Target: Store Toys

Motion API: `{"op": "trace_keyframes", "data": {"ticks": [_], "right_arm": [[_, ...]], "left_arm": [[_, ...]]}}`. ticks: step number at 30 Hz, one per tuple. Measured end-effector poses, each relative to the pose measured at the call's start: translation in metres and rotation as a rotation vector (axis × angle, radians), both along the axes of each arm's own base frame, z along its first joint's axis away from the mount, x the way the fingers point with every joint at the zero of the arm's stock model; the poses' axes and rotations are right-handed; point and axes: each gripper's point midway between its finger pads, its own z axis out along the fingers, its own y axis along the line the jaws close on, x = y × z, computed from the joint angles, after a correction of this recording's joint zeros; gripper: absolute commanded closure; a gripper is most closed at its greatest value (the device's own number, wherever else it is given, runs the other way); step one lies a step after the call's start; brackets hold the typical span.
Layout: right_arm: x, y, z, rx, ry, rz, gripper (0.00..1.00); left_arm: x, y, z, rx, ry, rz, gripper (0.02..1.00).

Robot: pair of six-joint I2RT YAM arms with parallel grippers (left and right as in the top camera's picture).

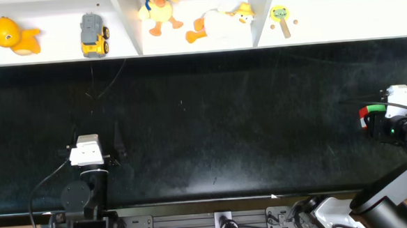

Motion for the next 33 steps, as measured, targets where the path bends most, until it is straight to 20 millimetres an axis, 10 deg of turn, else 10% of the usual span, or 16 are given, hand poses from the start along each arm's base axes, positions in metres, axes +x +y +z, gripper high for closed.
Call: {"op": "trace_keyframes", "data": {"ticks": [15,33], "right_arm": [[0.018,0.021,0.009,0.004,-0.003,0.005,0.564],[0.125,0.04,0.165,-0.118,-0.283,0.082,0.553]], "left_arm": [[0.0,0.0,0.0,0.0,0.0,0.0,0.02],[0.0,0.0,0.0,0.0,0.0,0.0,0.02]]}}
